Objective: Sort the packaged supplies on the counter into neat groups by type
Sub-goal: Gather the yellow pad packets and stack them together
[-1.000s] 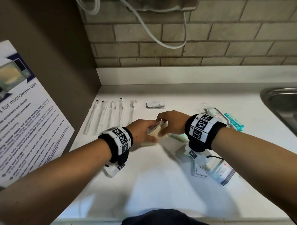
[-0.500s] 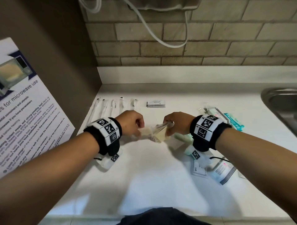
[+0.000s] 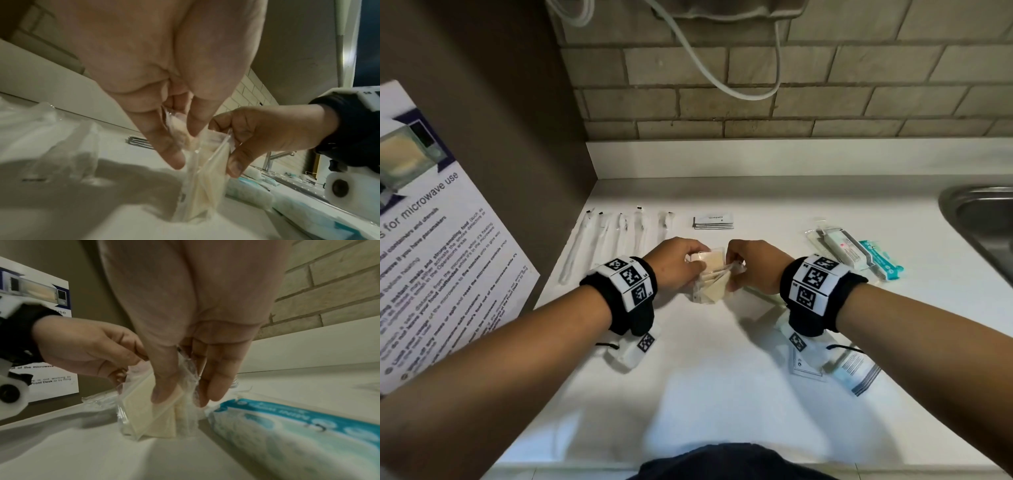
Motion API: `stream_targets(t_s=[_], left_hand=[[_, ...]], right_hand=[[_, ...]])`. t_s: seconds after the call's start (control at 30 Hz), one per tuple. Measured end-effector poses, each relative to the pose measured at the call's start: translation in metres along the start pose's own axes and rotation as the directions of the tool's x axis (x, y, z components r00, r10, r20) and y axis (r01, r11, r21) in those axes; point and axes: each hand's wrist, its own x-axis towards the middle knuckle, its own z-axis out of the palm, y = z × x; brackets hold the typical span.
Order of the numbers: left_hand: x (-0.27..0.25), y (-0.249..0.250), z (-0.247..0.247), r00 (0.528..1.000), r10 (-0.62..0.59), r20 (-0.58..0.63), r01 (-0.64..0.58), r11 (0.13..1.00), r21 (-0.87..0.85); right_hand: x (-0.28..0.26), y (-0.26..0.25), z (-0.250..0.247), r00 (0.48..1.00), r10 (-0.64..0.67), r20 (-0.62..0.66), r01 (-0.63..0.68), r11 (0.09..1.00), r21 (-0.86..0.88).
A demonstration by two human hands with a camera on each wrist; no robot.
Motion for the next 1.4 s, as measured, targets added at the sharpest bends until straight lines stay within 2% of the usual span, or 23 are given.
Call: stream_targets(t_s=[0.1, 0.13, 0.23, 0.33, 0.43, 0.5, 0.6, 0.67, 0.77, 0.93, 1.1, 1.23, 1.4], left_hand=[[-0.004, 0.001, 0.000, 0.996, -0.070, 0.058, 0.081, 0.974, -0.210], [-0.006, 0.002, -0.001, 0.994, -0.064, 0.091, 0.082, 0.973, -0.216], [-0.013, 0.001, -0.002, 0.985, 0.014, 0.171, -0.011, 1.000, -0.020], [-0.019, -0.005, 0.005, 0.990, 0.066, 0.126, -0.087, 0.982, 0.168], [-0.021, -0.011, 0.015, 0.992, 0.103, 0.077, -0.116, 0.976, 0.185], [-0.021, -0.012, 0.017, 0.993, 0.091, 0.072, -0.102, 0.982, 0.161], [-0.021, -0.012, 0.015, 0.989, 0.072, 0.131, -0.100, 0.971, 0.219], [-0.021, -0.013, 0.014, 0.984, 0.074, 0.164, -0.124, 0.939, 0.321], [-0.021, -0.013, 0.015, 0.978, 0.043, 0.205, -0.147, 0.836, 0.529], [-0.020, -0.009, 0.020, 0.964, -0.005, 0.265, -0.119, 0.885, 0.450], [-0.021, -0.009, 0.021, 0.960, -0.002, 0.280, -0.129, 0.884, 0.449], [-0.020, -0.009, 0.018, 0.966, -0.005, 0.259, -0.132, 0.850, 0.510], [-0.018, -0.013, 0.017, 0.983, 0.005, 0.185, -0.084, 0.904, 0.419]], right_hand=[[0.000, -0.003, 0.002, 1.000, -0.020, 0.012, 0.021, 0.999, -0.040], [0.001, -0.005, 0.003, 0.999, -0.035, 0.019, 0.036, 0.998, -0.054], [0.002, -0.009, 0.007, 0.998, -0.068, 0.004, 0.068, 0.995, -0.069], [0.000, -0.009, 0.012, 0.998, -0.056, -0.014, 0.055, 0.995, -0.083], [-0.003, -0.008, 0.015, 0.999, -0.050, -0.020, 0.049, 0.998, -0.049], [-0.005, -0.008, 0.014, 0.999, -0.032, 0.027, 0.033, 0.998, -0.051], [-0.006, -0.010, 0.013, 0.991, -0.018, 0.131, 0.049, 0.971, -0.235], [-0.006, -0.012, 0.014, 0.989, -0.027, 0.148, 0.066, 0.962, -0.265], [-0.006, -0.016, 0.018, 0.990, -0.031, 0.139, 0.062, 0.972, -0.229], [-0.003, -0.017, 0.022, 0.990, -0.046, 0.135, 0.070, 0.981, -0.178], [-0.003, -0.014, 0.016, 0.993, -0.041, 0.115, 0.059, 0.985, -0.163], [-0.003, -0.015, 0.016, 0.991, -0.037, 0.128, 0.060, 0.982, -0.181], [-0.004, -0.016, 0.018, 0.992, -0.050, 0.118, 0.072, 0.979, -0.191]])
